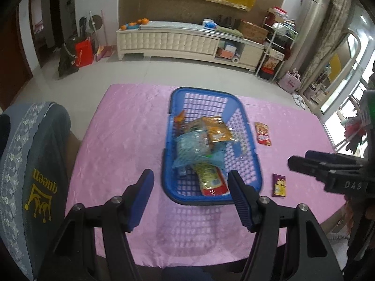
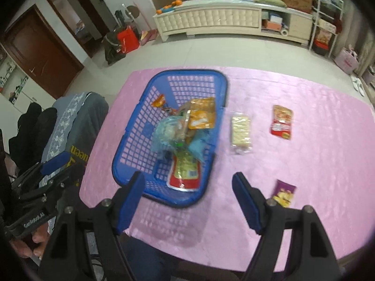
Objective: Organize snacks
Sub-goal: 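Withdraw both tools from the basket toward the remaining snacks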
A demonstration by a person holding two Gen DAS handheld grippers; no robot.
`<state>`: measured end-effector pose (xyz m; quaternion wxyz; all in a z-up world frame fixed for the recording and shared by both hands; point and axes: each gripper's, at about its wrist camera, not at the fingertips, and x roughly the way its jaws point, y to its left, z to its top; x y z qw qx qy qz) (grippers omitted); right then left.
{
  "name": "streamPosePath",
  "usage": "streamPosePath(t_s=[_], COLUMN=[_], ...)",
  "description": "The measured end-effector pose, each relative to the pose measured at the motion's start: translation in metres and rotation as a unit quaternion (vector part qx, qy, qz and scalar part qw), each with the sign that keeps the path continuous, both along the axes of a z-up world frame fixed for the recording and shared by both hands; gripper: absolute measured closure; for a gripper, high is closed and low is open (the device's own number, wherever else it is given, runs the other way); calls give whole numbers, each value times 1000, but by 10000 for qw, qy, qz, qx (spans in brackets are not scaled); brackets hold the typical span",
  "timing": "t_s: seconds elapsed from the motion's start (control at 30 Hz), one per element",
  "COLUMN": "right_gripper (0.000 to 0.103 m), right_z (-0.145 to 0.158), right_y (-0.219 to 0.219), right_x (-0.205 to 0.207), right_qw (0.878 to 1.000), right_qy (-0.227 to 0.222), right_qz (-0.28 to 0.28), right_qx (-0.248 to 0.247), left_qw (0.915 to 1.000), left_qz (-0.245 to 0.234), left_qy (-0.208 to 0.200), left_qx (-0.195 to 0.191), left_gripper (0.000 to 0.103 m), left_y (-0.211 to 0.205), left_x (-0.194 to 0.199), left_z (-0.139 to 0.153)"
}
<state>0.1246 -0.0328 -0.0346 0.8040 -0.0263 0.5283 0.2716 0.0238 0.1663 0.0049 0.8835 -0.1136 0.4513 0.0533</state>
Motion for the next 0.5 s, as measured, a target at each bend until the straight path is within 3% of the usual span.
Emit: streamPosePath(t_s=[0.2,0.5], right_gripper=[22,22], right_z=[18,11], right_y=[-44,-105], right_x=[-13,-15], right_qw=[9994,9981], right_qy=[-154,-78], right_qz=[-248,-549], right_qx=[160,283], left_qw=[9994,9974], left_qz=[-265,-657], left_qy=[-137,-142], left_qx=[164,247], left_gripper=[30,26], left_y=[-37,-96], left_x=[-5,5], left_z=[14,13])
